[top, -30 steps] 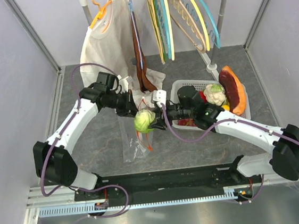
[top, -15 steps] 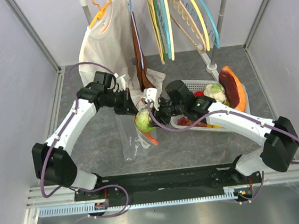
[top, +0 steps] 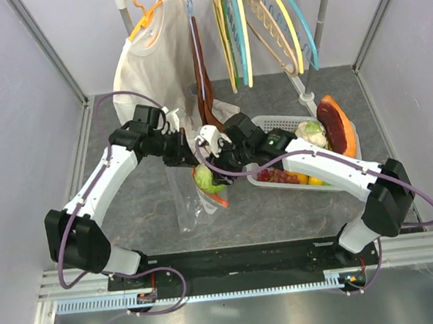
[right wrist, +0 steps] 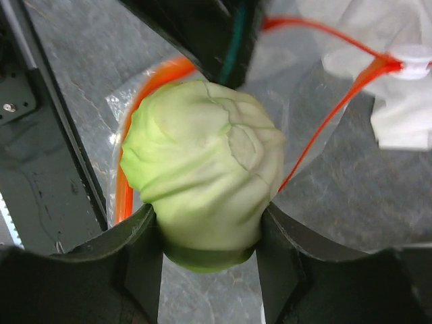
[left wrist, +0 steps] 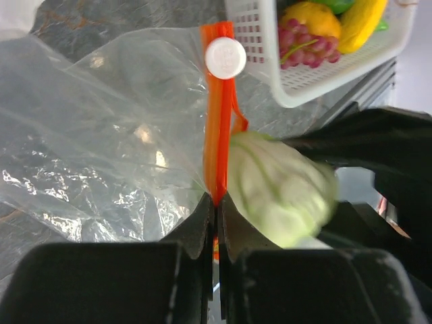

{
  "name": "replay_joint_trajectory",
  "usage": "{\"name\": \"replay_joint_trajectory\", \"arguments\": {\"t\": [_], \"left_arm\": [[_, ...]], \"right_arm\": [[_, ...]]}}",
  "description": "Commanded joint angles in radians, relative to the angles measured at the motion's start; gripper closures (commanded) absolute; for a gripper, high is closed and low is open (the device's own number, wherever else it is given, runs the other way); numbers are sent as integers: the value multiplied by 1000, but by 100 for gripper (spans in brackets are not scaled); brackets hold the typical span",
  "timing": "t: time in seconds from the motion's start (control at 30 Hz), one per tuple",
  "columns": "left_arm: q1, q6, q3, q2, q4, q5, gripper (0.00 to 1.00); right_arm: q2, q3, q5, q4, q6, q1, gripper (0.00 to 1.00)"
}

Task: Place the food in the zip-top bag and seal the zipper
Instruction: Place the fake vegetable in the zipper food storage bag.

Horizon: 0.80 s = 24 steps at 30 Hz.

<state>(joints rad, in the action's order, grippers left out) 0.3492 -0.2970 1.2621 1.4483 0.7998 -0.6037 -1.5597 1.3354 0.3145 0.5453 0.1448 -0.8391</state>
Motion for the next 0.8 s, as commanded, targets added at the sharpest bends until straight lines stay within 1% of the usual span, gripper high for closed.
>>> {"name": "replay_joint_trajectory", "arguments": {"t": [0.0, 0.1, 0.17, 0.27, 0.37, 0.4, 0.43, 0.5, 0.53, 0.57, 0.6, 0.67, 0.77], "left_arm": [[30, -50, 34, -112, -51, -200, 98], [30, -53, 36, -127, -51, -203, 98], [31, -59, 27, -134, -51, -212, 98], [42, -70, 1, -149, -76, -206, 98], [42, -91, -21, -160, -106, -214, 98], [42, -96, -20, -160, -108, -212, 98], [39, -96, -18, -157, -109, -211, 98], [33, -100, -15, -160, -109, -214, 98], [22, -102, -13, -161, -109, -218, 98], [17, -102, -13, -160, -111, -226, 98], [11, -102, -13, -163, -111, -243, 98], [-16, -100, -18, -161, -116, -264, 98], [-52, -74, -27, -160, -126, -324, 98]], "right_arm": [[-46, -4, -179, 111, -73, 6, 68], [-45, 7, -209, 127, -59, 6, 68], [-48, 19, -210, 128, -77, 8, 67], [-65, 74, -166, 122, -151, 9, 65], [-86, 166, -56, 116, -224, 9, 55], [-82, 194, -25, 105, -231, 9, 43], [-63, 199, 29, 94, -234, 9, 34], [-33, 174, 57, 38, -229, 9, 17], [4, 163, 70, 22, -222, 9, 14], [18, 151, 87, 3, -211, 11, 7], [30, 130, 95, -1, -196, 9, 4], [61, 99, 138, 19, -168, 9, 2], [111, 68, 165, 36, -104, 9, 2]]}}
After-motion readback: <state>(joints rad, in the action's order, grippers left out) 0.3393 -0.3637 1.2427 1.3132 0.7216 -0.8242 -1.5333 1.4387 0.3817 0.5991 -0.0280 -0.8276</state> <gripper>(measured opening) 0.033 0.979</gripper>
